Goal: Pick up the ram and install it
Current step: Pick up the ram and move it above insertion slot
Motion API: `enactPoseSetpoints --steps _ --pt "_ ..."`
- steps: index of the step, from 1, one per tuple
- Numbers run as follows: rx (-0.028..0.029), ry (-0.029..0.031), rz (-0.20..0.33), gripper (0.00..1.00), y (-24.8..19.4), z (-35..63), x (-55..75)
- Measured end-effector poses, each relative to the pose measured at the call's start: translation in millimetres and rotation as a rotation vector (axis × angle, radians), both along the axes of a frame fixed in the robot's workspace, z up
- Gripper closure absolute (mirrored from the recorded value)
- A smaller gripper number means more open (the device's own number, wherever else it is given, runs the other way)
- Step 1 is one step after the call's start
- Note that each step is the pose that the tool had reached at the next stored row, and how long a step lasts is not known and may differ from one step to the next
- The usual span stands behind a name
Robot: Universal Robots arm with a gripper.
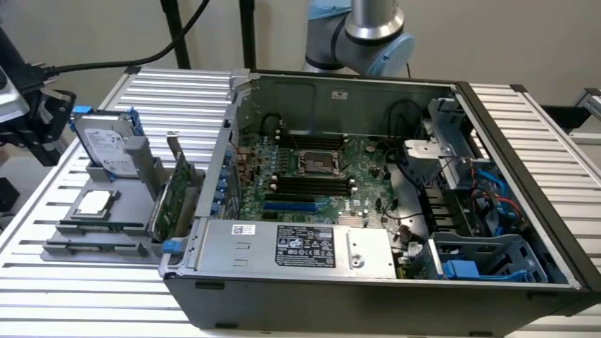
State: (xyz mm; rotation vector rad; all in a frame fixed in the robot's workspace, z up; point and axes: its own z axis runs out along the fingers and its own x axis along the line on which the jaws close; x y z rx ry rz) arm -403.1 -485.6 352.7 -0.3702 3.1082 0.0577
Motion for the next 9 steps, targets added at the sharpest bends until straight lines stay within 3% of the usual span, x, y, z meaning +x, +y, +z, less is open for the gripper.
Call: enactPoseSetpoints --steps 9 --pt "-0.0011 0.0 0.163 1.0 0.0 -4.0 0.0"
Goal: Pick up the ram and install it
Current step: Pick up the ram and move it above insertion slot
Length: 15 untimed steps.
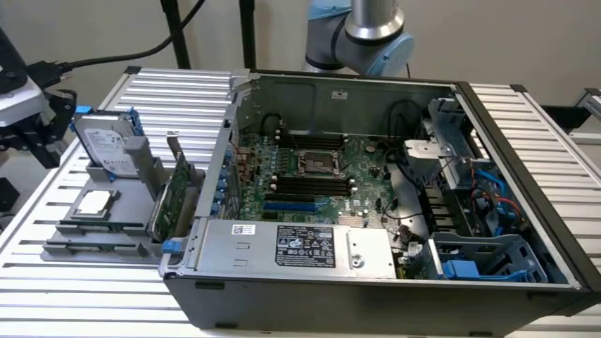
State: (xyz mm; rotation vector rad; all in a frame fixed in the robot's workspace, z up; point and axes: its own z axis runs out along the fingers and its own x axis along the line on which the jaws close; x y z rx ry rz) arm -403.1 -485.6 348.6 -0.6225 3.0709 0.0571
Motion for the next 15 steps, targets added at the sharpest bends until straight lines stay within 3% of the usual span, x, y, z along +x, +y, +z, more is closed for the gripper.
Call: enactPoseSetpoints --steps 7,15 --pt "-0.0034 0.0007 0.114 1.0 0.0 -5.8 0.6" --pt "-0.011 0.0011 0.224 1.0 0.0 -14.7 2.9"
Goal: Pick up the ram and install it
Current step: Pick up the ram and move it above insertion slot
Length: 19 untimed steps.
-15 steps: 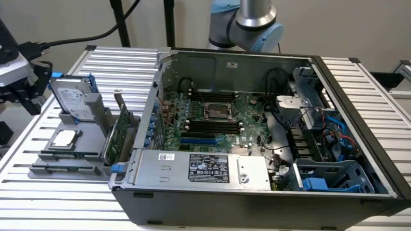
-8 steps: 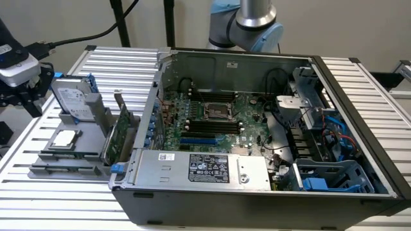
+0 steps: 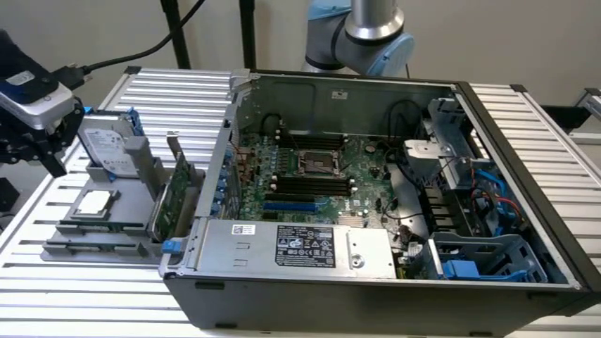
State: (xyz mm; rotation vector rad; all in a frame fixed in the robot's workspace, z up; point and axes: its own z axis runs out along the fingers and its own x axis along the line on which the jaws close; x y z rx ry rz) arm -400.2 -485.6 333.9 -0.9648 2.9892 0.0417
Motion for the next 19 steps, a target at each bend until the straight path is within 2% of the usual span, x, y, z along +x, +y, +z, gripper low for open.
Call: enactPoseSetpoints --steps 19 --pt "-0.0158 0.0 0.27 1.0 0.0 -21.0 5.3"
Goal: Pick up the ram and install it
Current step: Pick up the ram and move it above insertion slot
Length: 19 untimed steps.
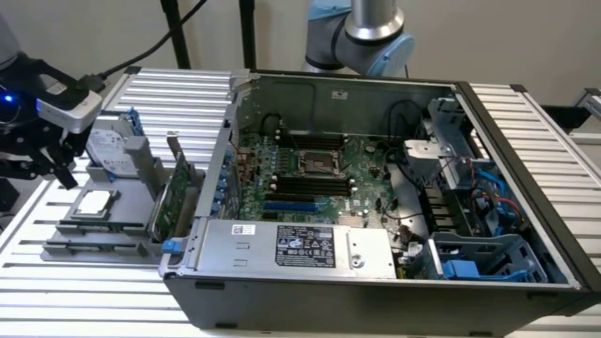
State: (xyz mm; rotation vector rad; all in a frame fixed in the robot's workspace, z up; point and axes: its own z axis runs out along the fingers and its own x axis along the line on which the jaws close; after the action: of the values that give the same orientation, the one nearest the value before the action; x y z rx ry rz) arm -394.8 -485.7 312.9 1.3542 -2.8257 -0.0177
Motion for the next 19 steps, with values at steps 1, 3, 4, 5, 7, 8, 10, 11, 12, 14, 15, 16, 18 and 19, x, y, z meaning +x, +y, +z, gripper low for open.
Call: enactPoseSetpoints --steps 1,3,4,5,7,8,10,11,12,14,15,16,18,19 --pt "-0.0004 0.0001 0.015 1.0 0.0 -0.9 0.1" --pt "-0.0014 0.0006 0.048 1.0 0.0 -2.7 0.3" --pt "-0.0016 0.0009 0.065 1.0 0.0 -3.5 0.4" --pt "-0.002 0.0015 0.081 1.0 0.0 -4.1 0.4" --pt "-0.0025 0.0032 0.115 1.0 0.0 -5.3 0.4" --pt "-0.0027 0.0041 0.132 1.0 0.0 -6.0 0.4" --pt "-0.0032 0.0059 0.165 1.0 0.0 -7.2 0.4" --pt "-0.0034 0.0068 0.183 1.0 0.0 -7.9 0.5" --pt "-0.0036 0.0078 0.2 1.0 0.0 -8.4 0.5" --pt "-0.0041 0.0098 0.234 1.0 0.0 -9.6 0.4" --pt "-0.0043 0.0107 0.251 1.0 0.0 -10.2 0.5" --pt "-0.0046 0.0118 0.267 1.0 0.0 -10.8 0.5" --pt "-0.005 0.0137 0.301 1.0 0.0 -12.0 0.5" --pt "-0.0052 0.0147 0.319 1.0 0.0 -12.7 0.5"
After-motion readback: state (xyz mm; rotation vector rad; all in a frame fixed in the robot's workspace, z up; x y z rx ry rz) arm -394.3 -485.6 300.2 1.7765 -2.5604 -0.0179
